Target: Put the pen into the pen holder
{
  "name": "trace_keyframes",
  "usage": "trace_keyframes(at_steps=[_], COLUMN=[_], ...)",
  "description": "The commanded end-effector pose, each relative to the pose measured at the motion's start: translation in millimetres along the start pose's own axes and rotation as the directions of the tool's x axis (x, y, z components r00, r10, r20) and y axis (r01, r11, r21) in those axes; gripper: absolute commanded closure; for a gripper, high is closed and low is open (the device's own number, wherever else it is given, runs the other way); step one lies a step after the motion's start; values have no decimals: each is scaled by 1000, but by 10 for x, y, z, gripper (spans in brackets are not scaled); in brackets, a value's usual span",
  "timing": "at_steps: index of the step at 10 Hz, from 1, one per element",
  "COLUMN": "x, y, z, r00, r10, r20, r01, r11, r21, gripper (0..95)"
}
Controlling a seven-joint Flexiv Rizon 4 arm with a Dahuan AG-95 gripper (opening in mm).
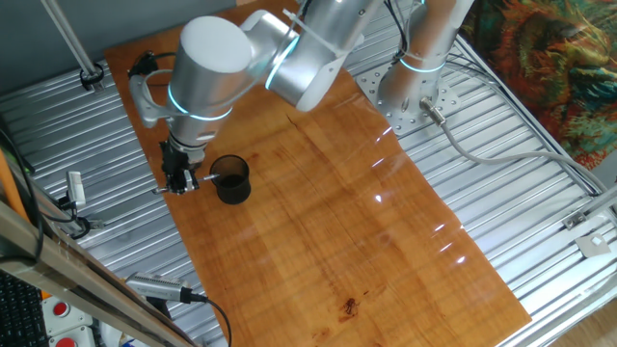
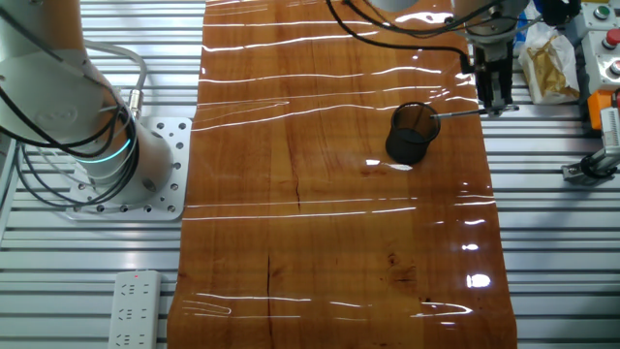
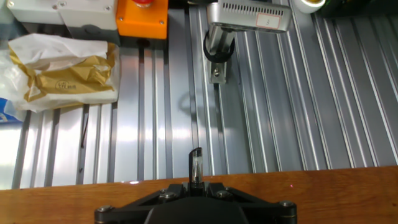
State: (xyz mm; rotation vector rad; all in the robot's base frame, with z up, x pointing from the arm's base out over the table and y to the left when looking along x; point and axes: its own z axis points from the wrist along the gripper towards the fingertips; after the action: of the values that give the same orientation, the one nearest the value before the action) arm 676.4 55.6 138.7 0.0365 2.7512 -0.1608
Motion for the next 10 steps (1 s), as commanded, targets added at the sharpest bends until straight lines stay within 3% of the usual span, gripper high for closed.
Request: trace_keyframes(at_steps=[1,5,10], x=[4,3,-19], y=[-11,-14,-123], z=[-34,-45,-69], r00=[1000,1000,999], r10=[4,10,37], r20=[8,26,3], r01=[-4,-10,-37], r11=[1000,1000,999], r21=[0,-5,5], gripper=[950,950,950])
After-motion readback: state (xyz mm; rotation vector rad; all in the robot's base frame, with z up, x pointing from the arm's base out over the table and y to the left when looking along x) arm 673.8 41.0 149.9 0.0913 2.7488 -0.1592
